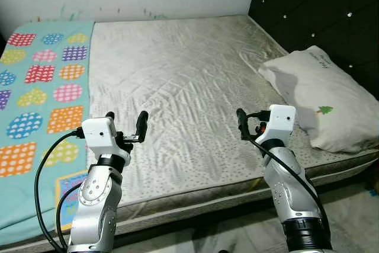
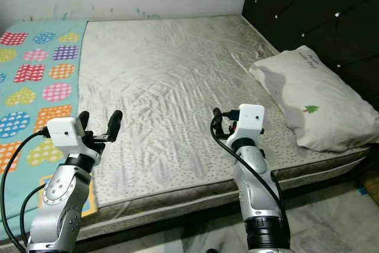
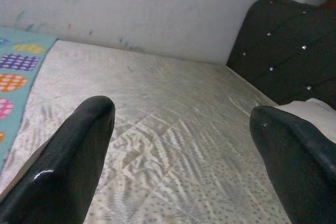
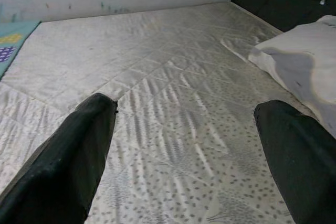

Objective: Clean up the room

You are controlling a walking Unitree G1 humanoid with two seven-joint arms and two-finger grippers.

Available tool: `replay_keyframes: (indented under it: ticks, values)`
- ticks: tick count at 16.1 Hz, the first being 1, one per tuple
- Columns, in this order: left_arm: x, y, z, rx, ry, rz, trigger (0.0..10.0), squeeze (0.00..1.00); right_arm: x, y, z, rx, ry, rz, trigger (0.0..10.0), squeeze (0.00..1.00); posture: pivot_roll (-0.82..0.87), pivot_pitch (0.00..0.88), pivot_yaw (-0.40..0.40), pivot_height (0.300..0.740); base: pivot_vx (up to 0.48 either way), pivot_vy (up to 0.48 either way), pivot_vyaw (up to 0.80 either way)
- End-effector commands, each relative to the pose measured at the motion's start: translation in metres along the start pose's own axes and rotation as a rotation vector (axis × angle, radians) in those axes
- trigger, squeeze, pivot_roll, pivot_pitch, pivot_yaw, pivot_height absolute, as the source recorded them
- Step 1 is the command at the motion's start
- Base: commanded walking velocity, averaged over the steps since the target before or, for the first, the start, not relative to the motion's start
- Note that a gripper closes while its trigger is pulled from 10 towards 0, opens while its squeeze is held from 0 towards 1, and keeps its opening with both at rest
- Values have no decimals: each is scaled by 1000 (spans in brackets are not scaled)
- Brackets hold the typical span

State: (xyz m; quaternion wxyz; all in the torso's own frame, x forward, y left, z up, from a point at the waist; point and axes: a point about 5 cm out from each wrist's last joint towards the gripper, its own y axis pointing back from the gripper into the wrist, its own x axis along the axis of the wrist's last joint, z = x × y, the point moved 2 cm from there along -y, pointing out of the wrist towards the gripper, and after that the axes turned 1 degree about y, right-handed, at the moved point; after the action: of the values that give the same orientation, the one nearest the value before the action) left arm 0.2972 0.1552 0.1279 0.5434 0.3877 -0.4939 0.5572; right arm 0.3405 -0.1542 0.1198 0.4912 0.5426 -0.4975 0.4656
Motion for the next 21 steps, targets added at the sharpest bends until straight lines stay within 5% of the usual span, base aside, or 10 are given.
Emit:
replay_keyframes:
  ticks: [1, 21]
  values:
    - [0, 0, 0, 1, -1, -4, 10000, 0, -1, 0, 2, -8, 1, -6, 10000, 0, -26, 99, -17, 740, 0, 416, 0]
    - [-2, 0, 0, 0, 4, -11, 10000, 0, -5, 1, 1, 2, 11, -21, 10000, 0, -31, 103, -17, 740, 0, 454, 0]
